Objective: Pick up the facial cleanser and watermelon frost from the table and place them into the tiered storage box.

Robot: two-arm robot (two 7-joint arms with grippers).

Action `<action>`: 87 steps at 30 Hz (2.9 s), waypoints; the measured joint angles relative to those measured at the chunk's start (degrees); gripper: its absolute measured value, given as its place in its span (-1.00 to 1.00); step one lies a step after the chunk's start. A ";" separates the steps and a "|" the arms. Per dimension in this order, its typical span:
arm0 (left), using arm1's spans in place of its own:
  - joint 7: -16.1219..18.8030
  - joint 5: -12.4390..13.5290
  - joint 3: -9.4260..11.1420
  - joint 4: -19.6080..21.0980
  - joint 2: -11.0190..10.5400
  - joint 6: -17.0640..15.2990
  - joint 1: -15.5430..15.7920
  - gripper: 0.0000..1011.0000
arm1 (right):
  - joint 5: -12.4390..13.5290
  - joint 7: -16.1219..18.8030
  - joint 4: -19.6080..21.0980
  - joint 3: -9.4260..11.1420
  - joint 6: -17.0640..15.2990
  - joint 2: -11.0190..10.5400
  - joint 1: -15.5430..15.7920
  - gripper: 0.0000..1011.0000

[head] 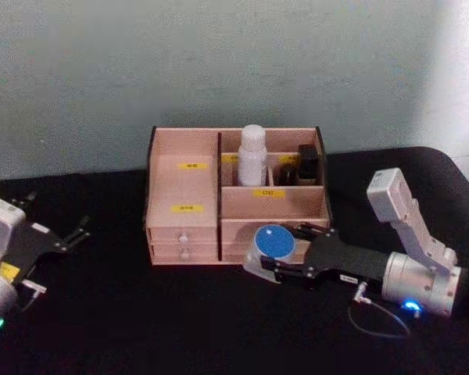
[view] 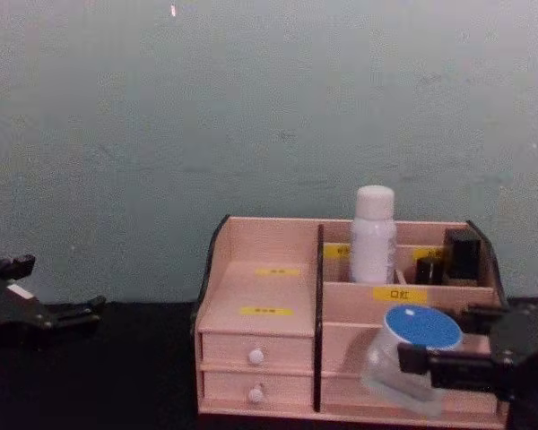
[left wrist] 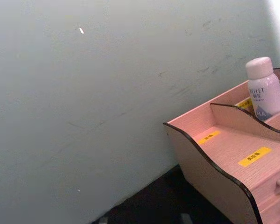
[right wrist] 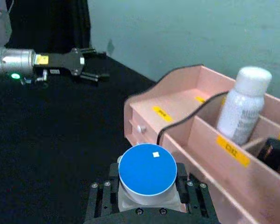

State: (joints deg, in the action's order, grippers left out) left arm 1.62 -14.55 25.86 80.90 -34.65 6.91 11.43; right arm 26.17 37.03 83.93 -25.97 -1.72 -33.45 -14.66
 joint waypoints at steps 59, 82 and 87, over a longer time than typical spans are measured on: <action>0.00 0.00 0.00 0.00 0.00 0.00 0.00 0.98 | -3.71 -3.27 -23.42 -8.98 -3.09 19.21 -22.54 0.40; 0.00 0.00 0.00 0.00 0.00 0.00 0.00 0.98 | -7.12 -5.19 -32.66 -7.10 -2.43 24.37 -26.35 0.40; 0.00 0.00 0.00 0.00 0.00 0.00 0.00 0.98 | -7.33 -5.40 -32.66 -6.88 -2.55 24.43 -26.25 0.40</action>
State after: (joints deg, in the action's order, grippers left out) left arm 1.62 -14.55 25.86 80.90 -34.65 6.91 11.43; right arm 18.84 31.63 51.26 -32.85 -4.26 -9.02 -40.91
